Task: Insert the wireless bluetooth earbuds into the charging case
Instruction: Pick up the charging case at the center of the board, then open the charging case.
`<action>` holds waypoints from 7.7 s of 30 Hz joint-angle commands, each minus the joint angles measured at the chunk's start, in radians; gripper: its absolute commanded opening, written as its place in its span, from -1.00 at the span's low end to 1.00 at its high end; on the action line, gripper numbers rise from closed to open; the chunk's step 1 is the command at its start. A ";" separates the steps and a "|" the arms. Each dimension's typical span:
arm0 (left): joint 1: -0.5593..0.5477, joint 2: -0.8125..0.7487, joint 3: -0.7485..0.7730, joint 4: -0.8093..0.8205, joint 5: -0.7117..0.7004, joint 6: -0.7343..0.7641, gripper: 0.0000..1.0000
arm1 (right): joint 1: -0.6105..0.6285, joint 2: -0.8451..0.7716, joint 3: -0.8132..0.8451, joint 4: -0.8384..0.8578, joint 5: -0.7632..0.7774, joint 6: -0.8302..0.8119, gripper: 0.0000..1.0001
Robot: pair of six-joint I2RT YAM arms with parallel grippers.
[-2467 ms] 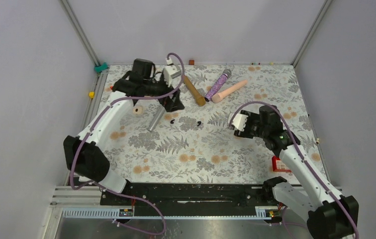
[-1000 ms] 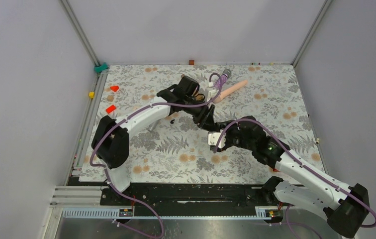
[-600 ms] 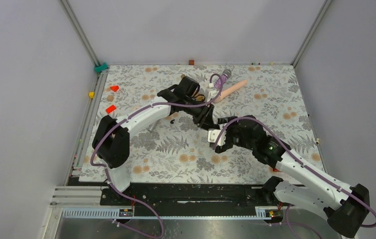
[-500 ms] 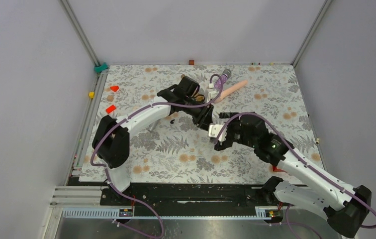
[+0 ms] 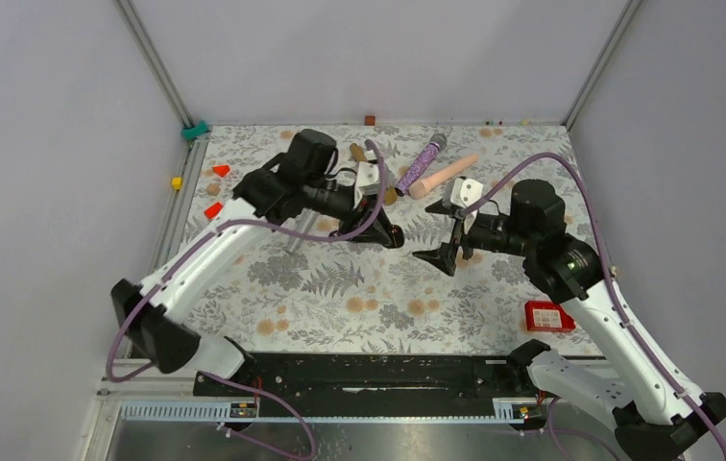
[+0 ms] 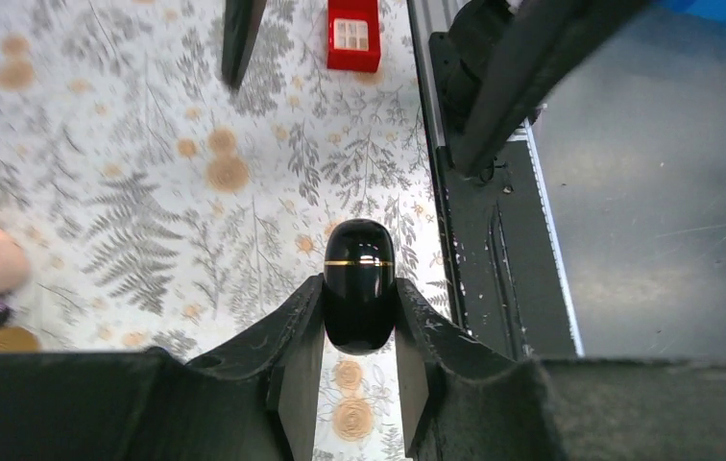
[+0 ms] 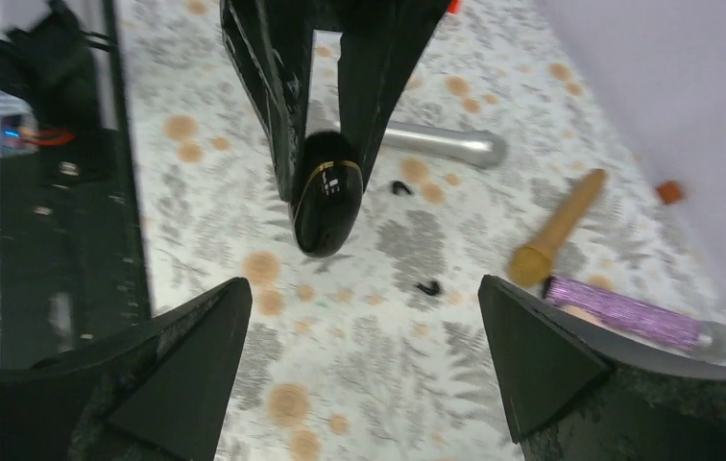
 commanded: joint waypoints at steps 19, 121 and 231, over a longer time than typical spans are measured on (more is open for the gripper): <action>-0.001 -0.136 -0.426 0.868 0.118 -0.599 -0.58 | -0.036 0.015 -0.215 0.370 -0.342 0.322 0.64; -0.036 -0.145 -0.361 0.515 0.179 -0.335 0.30 | -0.079 0.086 -0.172 0.424 -0.466 0.378 -0.71; 0.191 -0.302 -0.296 0.168 0.222 0.051 -1.00 | -0.067 0.209 0.073 0.134 -0.008 0.276 0.80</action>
